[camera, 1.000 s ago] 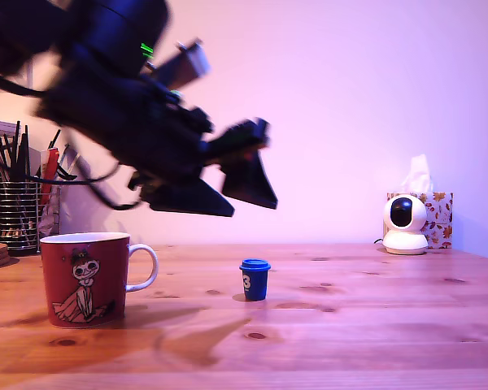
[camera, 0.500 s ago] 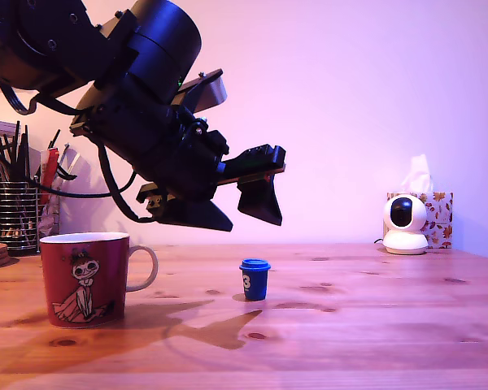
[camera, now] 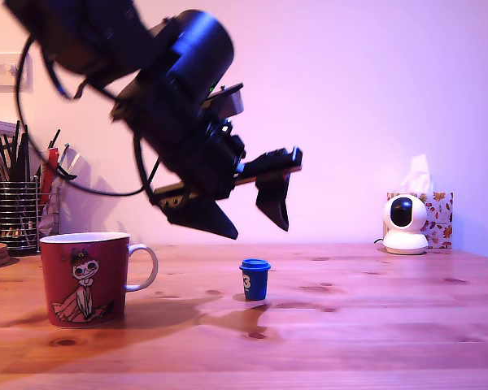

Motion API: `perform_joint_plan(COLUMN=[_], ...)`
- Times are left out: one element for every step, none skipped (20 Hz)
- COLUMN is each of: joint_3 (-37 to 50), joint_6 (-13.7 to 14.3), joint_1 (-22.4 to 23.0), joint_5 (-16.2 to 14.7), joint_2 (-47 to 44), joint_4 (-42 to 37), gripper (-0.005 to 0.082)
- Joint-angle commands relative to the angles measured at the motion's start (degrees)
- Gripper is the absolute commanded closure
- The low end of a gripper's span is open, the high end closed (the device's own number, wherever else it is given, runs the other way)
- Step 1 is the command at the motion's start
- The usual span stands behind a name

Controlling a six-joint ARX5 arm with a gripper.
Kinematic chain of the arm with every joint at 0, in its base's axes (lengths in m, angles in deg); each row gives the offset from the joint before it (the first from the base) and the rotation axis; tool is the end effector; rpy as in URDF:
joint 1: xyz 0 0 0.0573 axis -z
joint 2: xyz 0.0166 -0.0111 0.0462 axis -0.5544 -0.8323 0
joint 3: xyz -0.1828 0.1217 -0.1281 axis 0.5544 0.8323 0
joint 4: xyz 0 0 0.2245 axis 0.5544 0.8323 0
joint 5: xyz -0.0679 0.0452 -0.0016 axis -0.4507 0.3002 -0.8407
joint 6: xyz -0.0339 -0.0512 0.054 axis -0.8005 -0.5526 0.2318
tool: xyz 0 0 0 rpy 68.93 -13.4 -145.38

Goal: Pick up the coffee capsules on the table and drop them inside the coffee cup

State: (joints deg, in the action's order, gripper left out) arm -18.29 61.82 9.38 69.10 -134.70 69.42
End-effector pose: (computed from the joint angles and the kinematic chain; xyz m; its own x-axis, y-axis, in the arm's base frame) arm 0.2888 -0.2627 0.1653 0.6221 -0.4751 -0.6222 0.4527 0.8668 -0.2092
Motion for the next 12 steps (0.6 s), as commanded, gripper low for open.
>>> perform_joint_plan(joint_3=[-2.5,-3.9,-4.9,-6.0,-7.1,-8.3,-9.3,-10.1,-11.0,-12.0,-12.9,-13.9], joint_6=[-1.4,-1.9,-2.2,-2.7,-3.2,-3.4,-3.6,-3.6,-3.7,-3.7,-4.2,-4.9], joint_1=[-0.5,-0.8,-0.9,-1.0,-1.1,-1.2,-1.2,-1.2,-1.3,-1.3,-1.5,-1.7], joint_5=[0.1,-0.2,-0.9,-1.8,-2.4,-2.9,-2.9,-2.9,-3.2,-4.0,-4.5,-5.7], joint_2=[-2.7,-3.5,-4.1,-4.9,-5.6,-6.6,-7.3,-8.1,-8.7,-9.5,-10.1,-10.8], joint_4=[2.5,4.0,5.0,6.2,7.5,8.7,9.6,10.4,10.9,11.4,12.0,12.9], gripper=[0.0145,0.0145,0.0145,0.0145,0.0145,0.0145,0.0145,0.0145,0.0145,0.0145,0.0145,0.0145])
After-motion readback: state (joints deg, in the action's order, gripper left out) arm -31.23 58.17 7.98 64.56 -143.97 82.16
